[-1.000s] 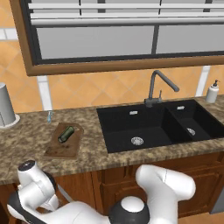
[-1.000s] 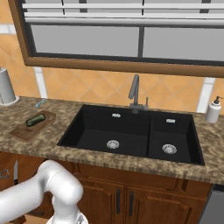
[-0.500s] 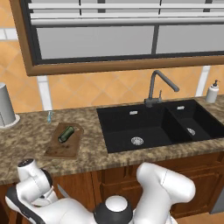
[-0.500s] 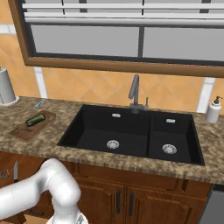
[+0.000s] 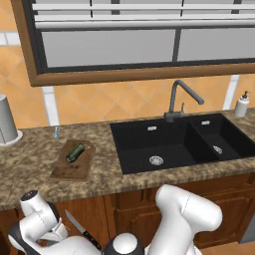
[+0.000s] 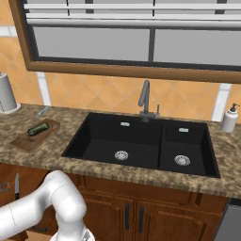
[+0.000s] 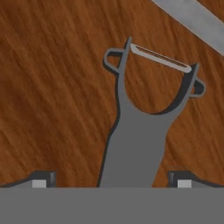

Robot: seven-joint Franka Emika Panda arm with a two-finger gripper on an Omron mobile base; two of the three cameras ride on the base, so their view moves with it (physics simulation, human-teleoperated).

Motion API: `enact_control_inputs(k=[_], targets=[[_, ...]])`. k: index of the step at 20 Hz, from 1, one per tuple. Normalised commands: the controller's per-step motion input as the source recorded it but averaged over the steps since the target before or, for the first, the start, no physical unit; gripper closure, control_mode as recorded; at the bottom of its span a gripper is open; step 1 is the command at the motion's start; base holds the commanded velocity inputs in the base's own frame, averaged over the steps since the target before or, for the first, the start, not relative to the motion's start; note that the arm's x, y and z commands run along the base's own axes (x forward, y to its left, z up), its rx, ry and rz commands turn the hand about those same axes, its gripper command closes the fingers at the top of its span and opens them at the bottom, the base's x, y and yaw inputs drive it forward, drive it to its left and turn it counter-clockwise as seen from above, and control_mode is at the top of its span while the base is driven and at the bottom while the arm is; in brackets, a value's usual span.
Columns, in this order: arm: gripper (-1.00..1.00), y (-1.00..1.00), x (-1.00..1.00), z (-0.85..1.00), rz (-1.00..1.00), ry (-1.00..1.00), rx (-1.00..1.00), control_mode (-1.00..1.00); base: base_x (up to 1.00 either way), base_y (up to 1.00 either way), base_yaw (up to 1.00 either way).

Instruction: Place the appropriate cutting tool for cutting the cucumber skin on the cutting board.

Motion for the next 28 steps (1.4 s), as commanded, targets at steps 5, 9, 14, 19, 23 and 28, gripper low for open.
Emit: enact_control_inputs(k=[5,9,14,19,23,28], targets=[[-1.0,-0.14,0.0,-0.32,0.0,-0.11,0.0,-1.0,0.0,0.0,0.0],[-1.0,-0.07,0.0,-0.36,0.0,-0.09,0.0,-1.0,0.0,0.0,0.0],[-1.0,-0.23,-0.18,-0.52,0.0,-0.05,0.02,-1.0,0.0,0.0,0.0],[1.0,-0.27,-0.15,-0.72,0.0,0.0,0.05,-1.0,0.0,0.0,0.0],[1.0,-0.27,-0.07,-0.84,-0.02,0.0,0.03,-1.0,0.0,0.0,0.0],[1.0,-0.1,-0.06,-0.65,-0.04,0.06,0.0,-1.0,0.0,0.0,0.0]])
